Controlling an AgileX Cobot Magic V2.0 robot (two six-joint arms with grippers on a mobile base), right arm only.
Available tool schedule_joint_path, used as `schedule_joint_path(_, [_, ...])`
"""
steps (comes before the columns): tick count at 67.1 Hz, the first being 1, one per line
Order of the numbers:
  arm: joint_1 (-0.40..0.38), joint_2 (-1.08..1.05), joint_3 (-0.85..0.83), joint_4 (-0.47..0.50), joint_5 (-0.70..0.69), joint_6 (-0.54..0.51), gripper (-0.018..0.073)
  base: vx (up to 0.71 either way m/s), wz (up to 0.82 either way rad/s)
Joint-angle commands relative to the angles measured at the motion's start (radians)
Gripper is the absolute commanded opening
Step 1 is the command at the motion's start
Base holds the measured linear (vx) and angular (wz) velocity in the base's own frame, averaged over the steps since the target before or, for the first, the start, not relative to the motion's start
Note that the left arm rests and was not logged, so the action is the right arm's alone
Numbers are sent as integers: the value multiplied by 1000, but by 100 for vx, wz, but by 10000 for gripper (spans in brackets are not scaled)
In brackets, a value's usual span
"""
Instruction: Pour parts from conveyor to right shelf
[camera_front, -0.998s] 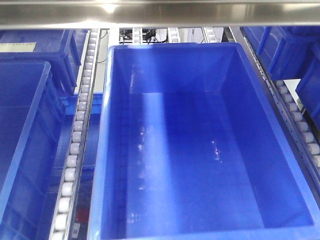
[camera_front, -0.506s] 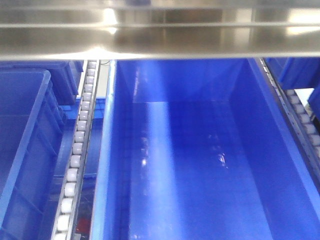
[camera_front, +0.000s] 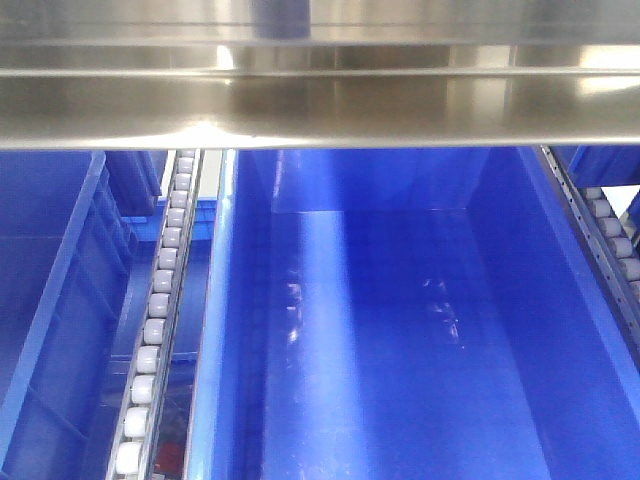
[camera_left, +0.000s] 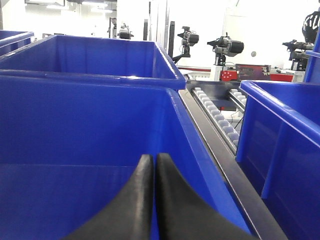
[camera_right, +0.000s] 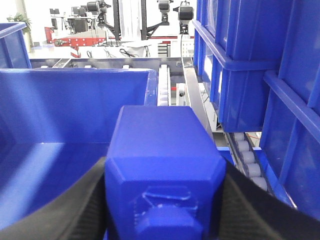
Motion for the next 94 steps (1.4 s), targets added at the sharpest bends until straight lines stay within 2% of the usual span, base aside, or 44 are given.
schedule_joint_path(1, [-5,12,-27,1,-80,-7,-1,0,0])
schedule_joint_path(36, [-5,12,-27,2,-97,-2,-1,0,0])
schedule_joint_path(62, [-5,12,-30,90,-73,34,-1,0,0])
schedule_joint_path(81, [-5,117,-149,89,3,-19,9,0,0])
schedule_joint_path(87, [21,200,-198,89,10,-58,13,0,0])
schedule_joint_path(94, [93,313,-260,89,27,-96,23,0,0])
